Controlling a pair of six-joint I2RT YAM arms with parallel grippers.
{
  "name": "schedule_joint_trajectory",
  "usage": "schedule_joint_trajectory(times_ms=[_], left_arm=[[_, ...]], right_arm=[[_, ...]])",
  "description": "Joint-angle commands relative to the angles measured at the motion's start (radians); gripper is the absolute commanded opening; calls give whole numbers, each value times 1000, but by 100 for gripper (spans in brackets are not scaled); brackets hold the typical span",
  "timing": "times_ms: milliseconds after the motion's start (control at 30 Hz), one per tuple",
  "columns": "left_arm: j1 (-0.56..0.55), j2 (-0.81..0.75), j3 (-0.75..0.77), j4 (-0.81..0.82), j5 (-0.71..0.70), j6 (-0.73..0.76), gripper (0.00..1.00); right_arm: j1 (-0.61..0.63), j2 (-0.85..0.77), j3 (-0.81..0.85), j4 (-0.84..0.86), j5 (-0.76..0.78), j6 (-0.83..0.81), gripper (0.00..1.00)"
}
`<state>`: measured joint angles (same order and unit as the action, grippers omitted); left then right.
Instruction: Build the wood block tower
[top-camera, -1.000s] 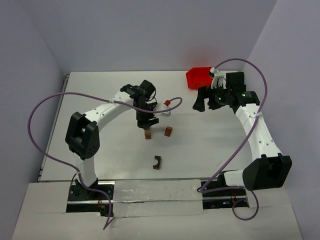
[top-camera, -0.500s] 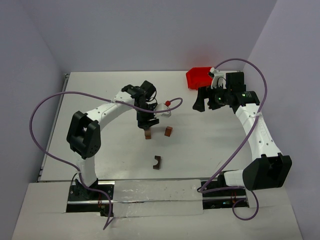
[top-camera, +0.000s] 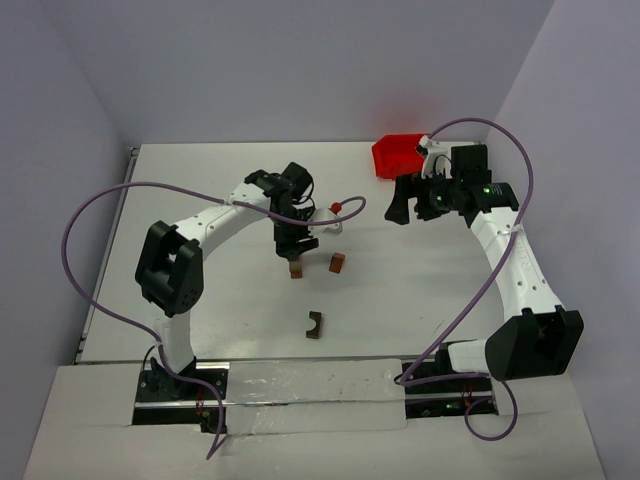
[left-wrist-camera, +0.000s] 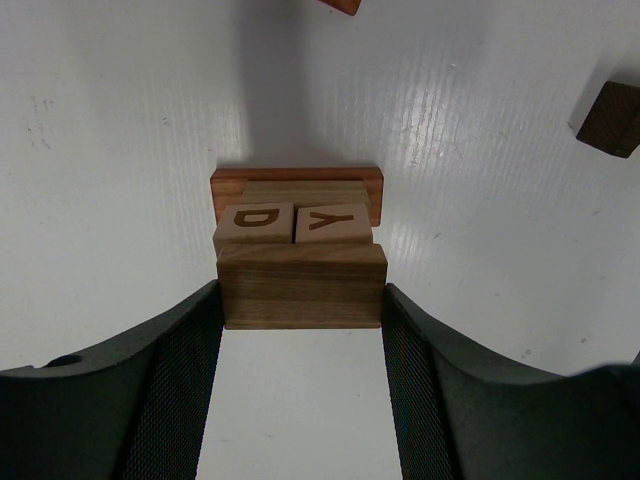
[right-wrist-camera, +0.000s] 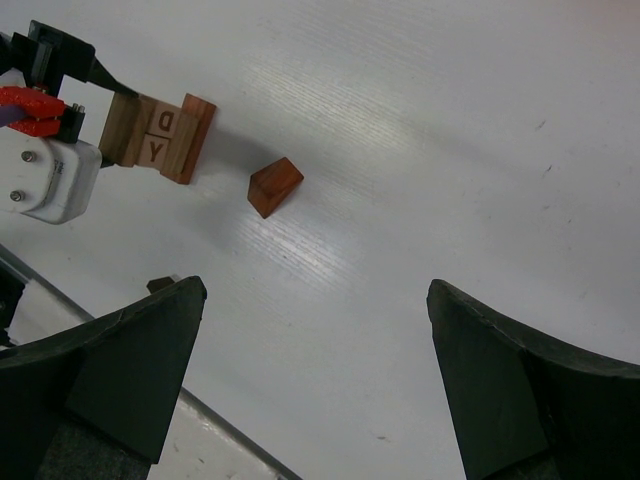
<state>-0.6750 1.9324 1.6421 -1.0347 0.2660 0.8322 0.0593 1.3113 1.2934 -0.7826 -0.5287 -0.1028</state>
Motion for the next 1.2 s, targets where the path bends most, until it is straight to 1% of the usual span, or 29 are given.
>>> schedule_joint_trajectory(times_ms=[0, 433, 667, 733, 867, 1000, 1100, 1133, 1167], left_arm=[[-6, 5, 15, 32, 10, 7, 64], [-5, 10, 22, 28, 13, 6, 73], [-5, 11, 30, 24, 15, 4, 86], [-5, 9, 41, 13, 21, 5, 98], [-5, -19, 76, -14, 48, 1, 99], [-5, -107, 111, -29, 62, -11, 99], [-2, -190, 91, -13, 60, -28, 99], [3, -241, 69, 4, 59, -38, 99], [13, -247, 65, 22, 63, -51, 99]], right_arm=[[10, -9, -6, 5, -17, -17, 100], [13, -11, -6, 3, -17, -17, 100], [16, -9, -5, 2, -17, -18, 100], [17, -8, -5, 2, -17, -20, 100], [20, -7, -5, -1, -16, -21, 100], [34, -11, -6, -4, -19, -32, 100], [56, -17, -6, -8, -14, -43, 100], [65, -18, -6, -9, -11, -46, 100], [71, -18, -6, -9, -8, -48, 100]])
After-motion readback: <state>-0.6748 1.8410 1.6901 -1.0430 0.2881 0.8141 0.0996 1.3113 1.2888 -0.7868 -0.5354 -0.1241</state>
